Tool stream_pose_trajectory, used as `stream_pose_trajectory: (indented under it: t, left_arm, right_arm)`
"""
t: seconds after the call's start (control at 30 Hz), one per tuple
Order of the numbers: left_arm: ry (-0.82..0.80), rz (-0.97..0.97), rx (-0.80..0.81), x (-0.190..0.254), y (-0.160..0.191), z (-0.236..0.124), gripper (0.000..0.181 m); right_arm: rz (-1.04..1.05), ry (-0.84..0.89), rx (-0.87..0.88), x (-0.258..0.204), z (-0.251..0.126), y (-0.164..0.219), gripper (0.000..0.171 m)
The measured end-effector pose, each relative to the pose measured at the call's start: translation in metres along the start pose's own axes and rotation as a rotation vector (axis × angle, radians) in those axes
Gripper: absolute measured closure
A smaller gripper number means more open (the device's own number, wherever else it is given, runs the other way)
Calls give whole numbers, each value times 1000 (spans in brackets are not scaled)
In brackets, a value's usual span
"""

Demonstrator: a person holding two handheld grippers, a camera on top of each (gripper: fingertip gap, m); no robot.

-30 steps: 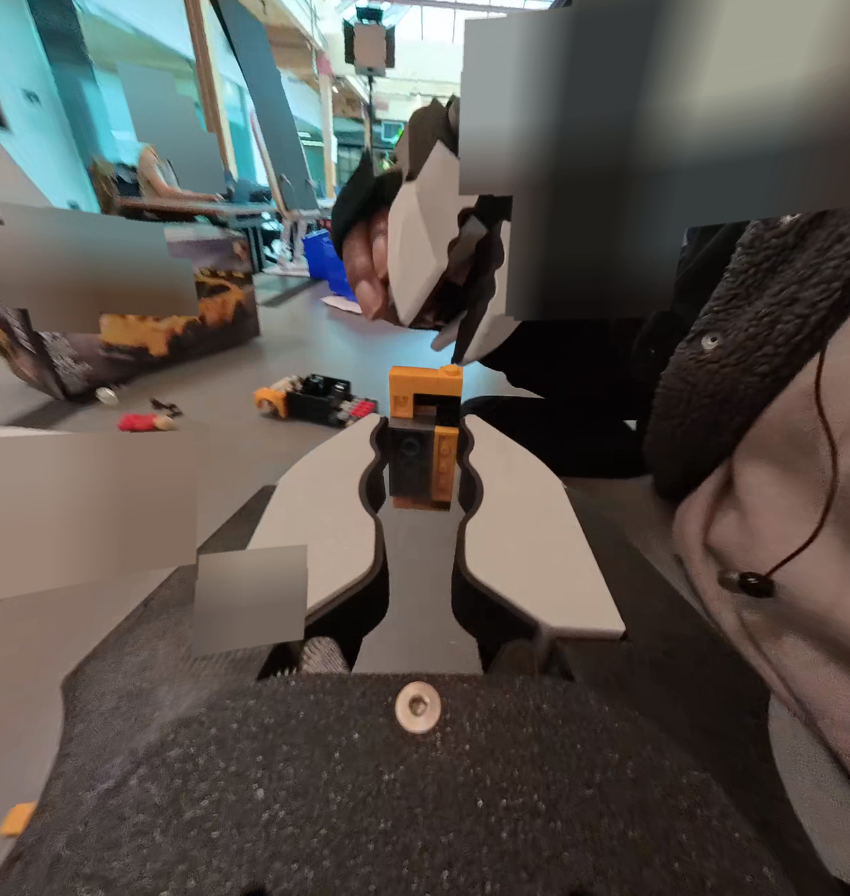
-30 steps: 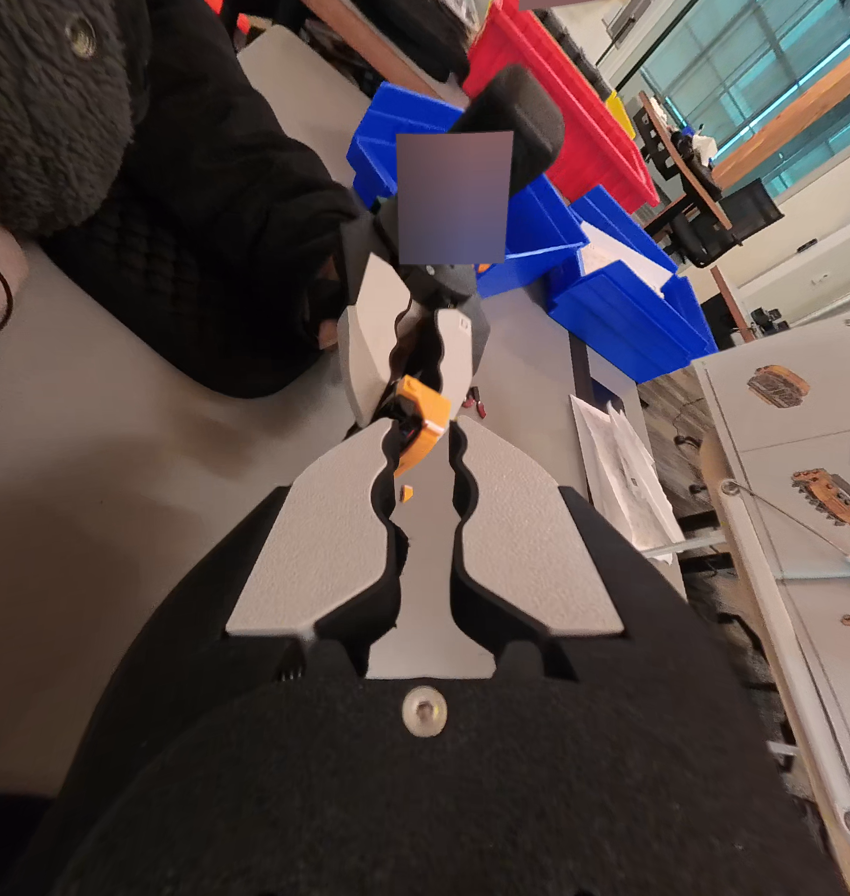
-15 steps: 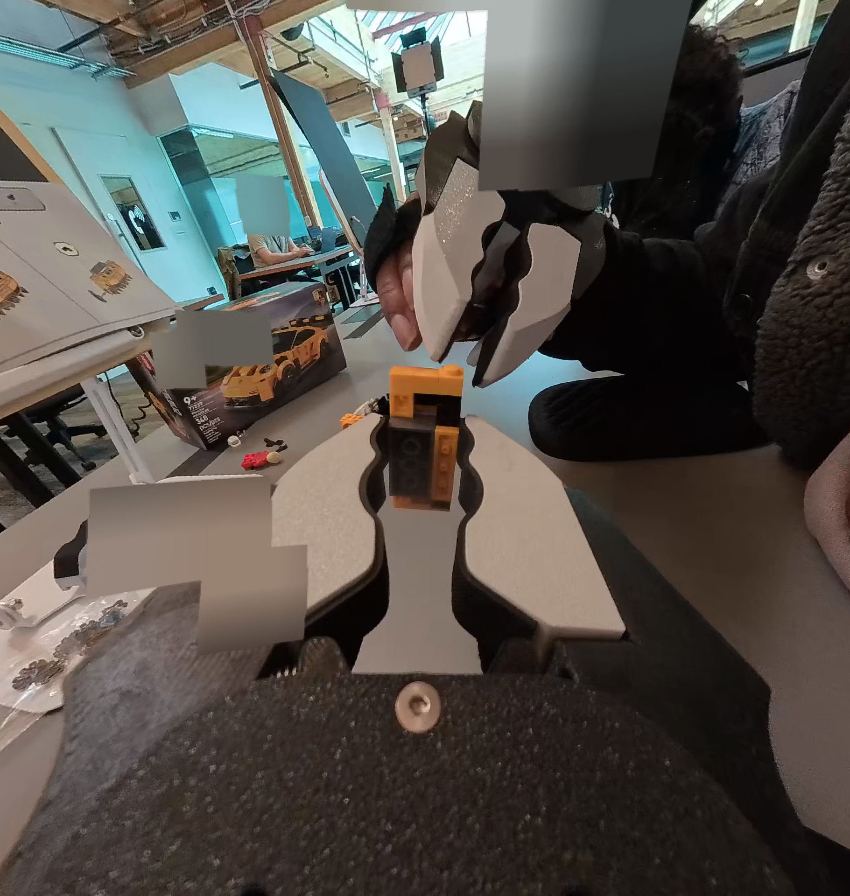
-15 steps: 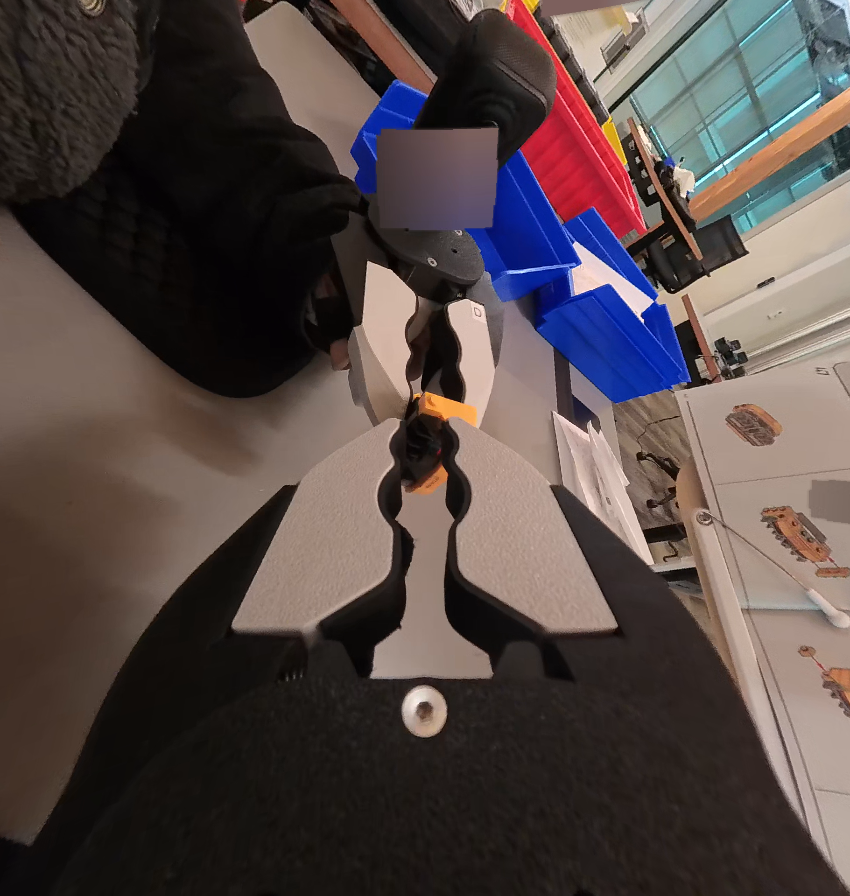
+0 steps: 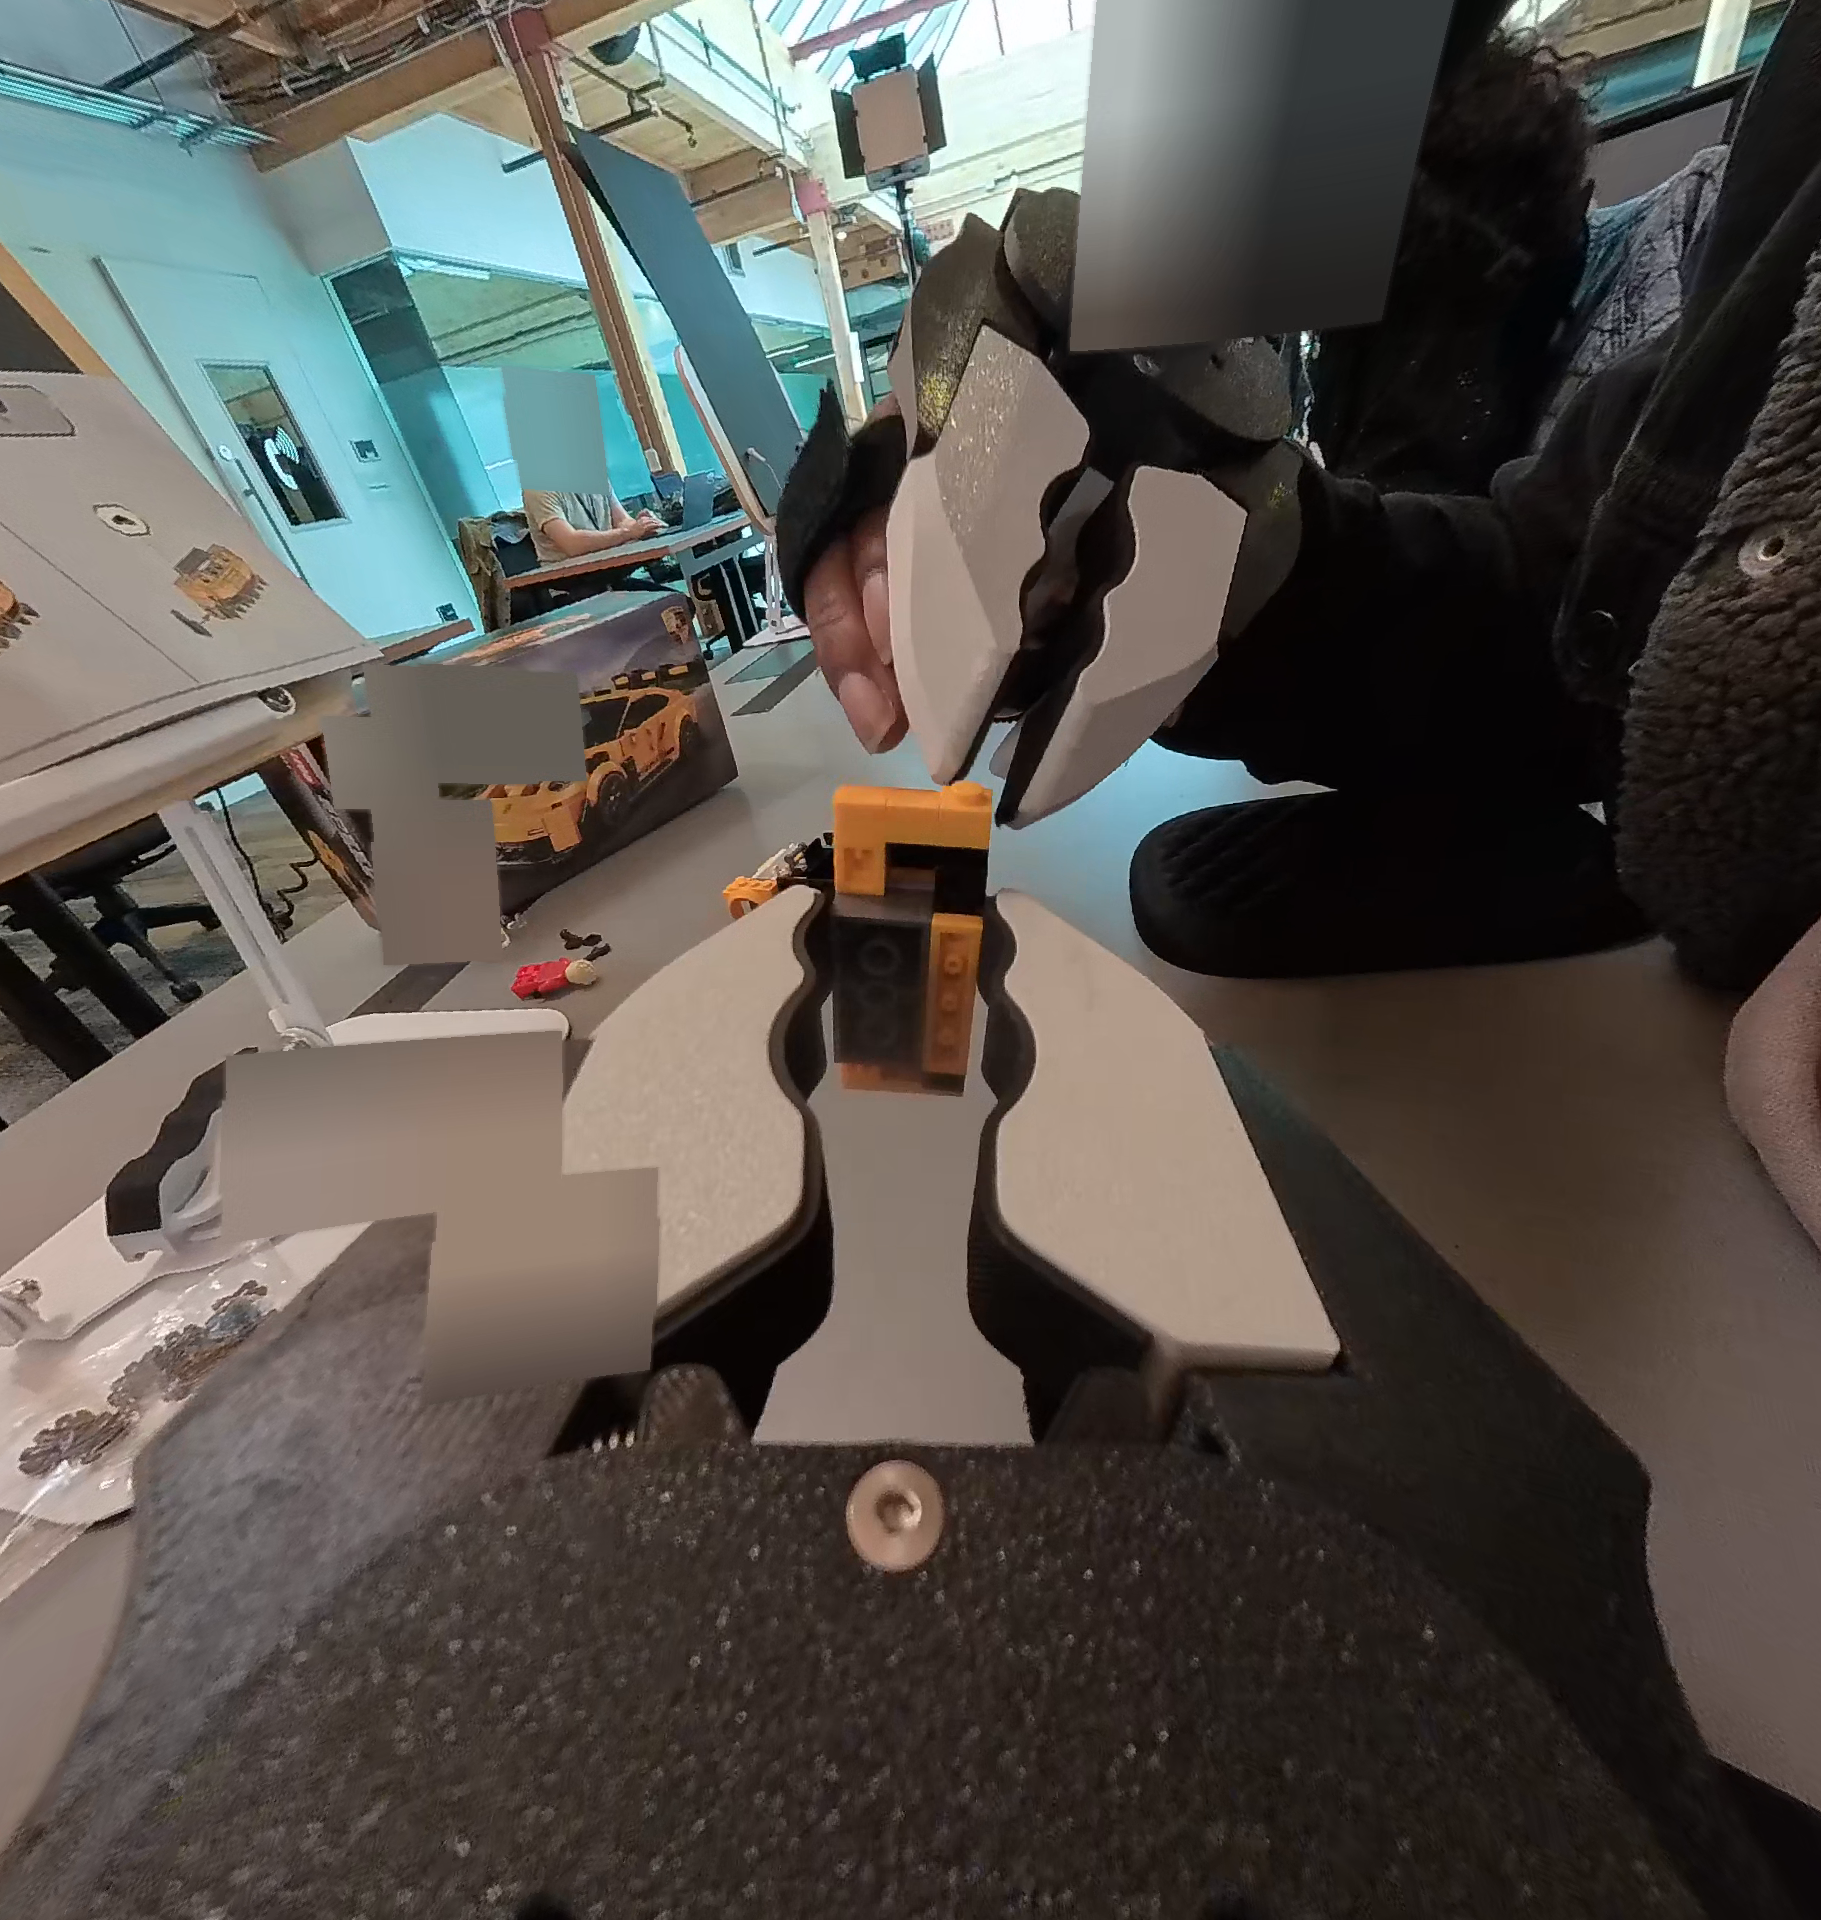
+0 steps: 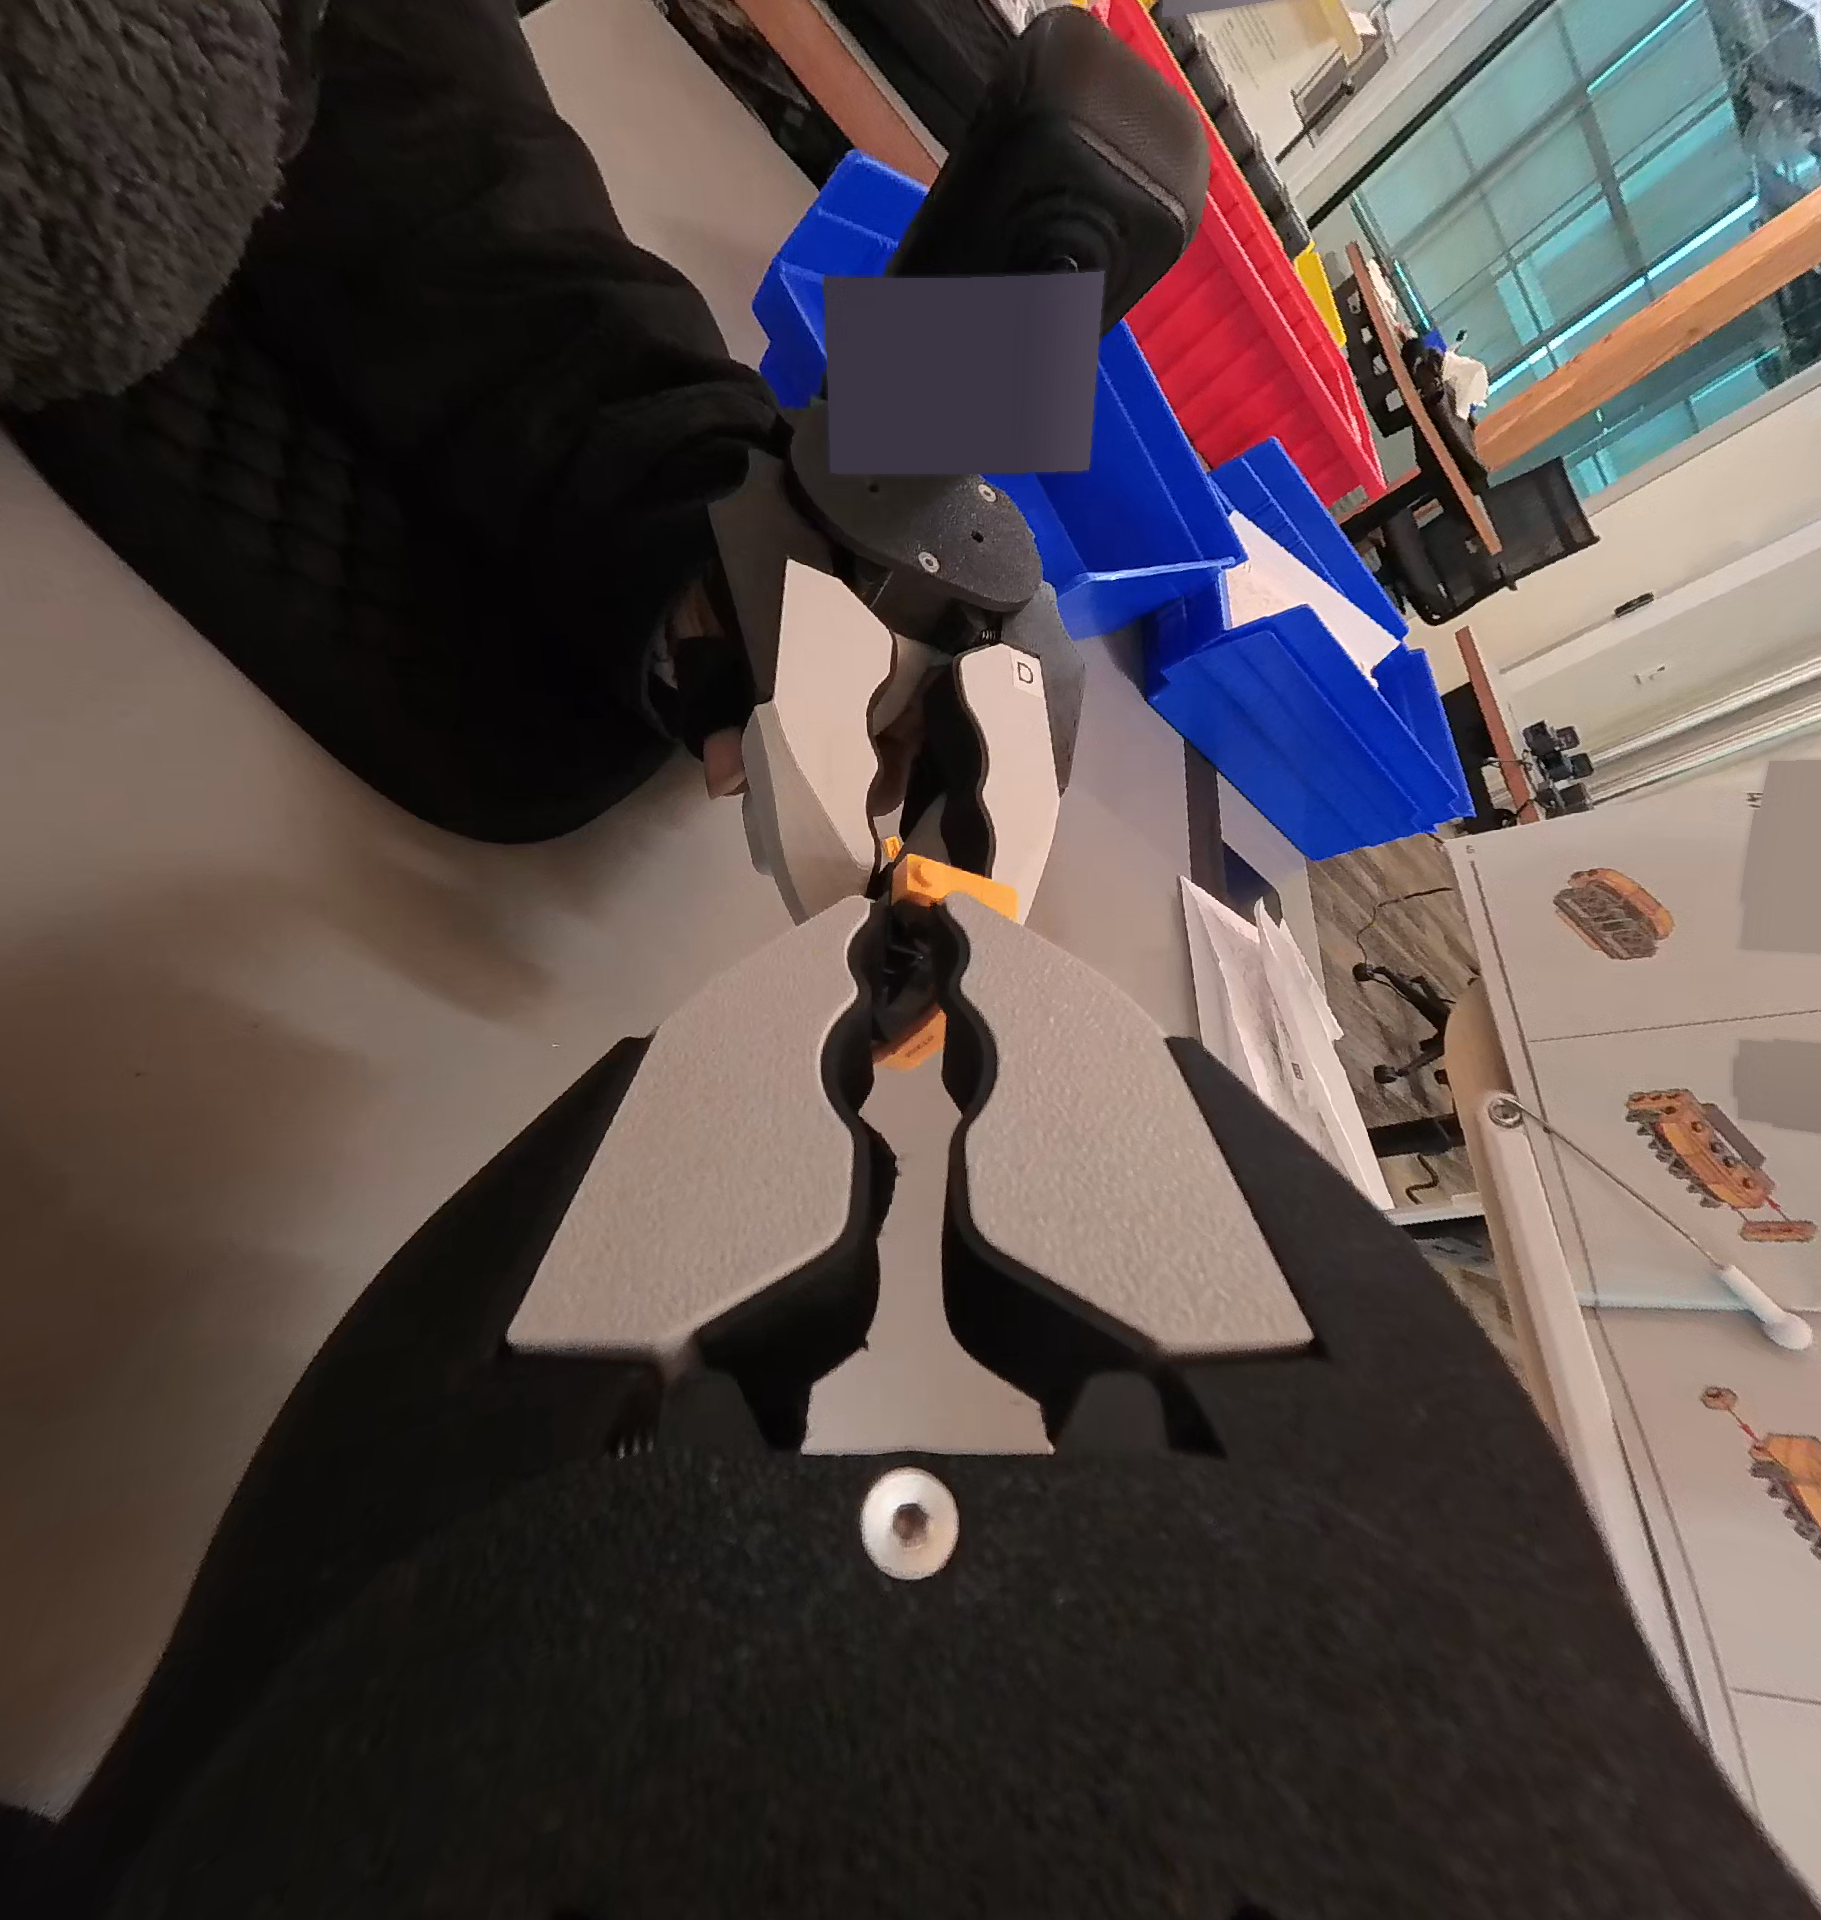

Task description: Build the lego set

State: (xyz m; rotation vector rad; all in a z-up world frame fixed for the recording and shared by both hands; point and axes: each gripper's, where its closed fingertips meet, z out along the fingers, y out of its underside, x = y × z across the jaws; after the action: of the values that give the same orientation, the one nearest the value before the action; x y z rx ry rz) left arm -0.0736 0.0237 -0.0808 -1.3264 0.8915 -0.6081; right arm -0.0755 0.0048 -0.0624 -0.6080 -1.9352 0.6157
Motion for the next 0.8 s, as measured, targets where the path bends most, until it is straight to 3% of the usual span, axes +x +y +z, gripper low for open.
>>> stream_pose_trajectory:
  t: [0.8]
  left_arm:
    - [-19, -46, 1, -6, 0, -1, 155]
  right_arm:
    - [9, 47, 10, 9, 1, 2, 164]
